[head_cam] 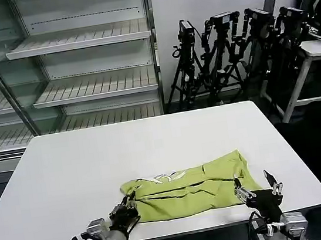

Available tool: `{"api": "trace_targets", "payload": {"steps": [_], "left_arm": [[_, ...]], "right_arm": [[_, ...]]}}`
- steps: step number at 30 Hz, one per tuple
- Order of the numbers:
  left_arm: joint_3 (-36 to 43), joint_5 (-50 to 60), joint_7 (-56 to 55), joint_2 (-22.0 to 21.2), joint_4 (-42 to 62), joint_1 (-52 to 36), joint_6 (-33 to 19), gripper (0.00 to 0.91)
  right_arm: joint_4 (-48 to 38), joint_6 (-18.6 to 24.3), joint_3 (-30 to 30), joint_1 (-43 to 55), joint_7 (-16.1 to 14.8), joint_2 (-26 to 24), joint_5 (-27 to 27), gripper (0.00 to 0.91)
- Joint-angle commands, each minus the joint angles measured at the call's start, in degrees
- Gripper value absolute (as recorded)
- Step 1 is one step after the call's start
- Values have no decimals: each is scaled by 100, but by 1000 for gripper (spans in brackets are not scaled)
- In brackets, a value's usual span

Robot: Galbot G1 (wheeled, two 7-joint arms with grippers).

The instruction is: Fold and organize the clothes.

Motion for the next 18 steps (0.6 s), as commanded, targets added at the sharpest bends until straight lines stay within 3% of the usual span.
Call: {"api": "trace_targets", "payload": {"steps": [1,13,18], "left_arm": [[-1197,-2017,30,76,-284,37,1,10],[-3177,-3381,31,1105,-153,139,111,10],[-3636,-3780,13,1397,133,44,142,10]], "right_arm": [[51,-6,9,-17,-6,19,21,907],[6,-23,-17,81,-1,20,80,907],[11,-31,-8,87,3,7,92,907]]}}
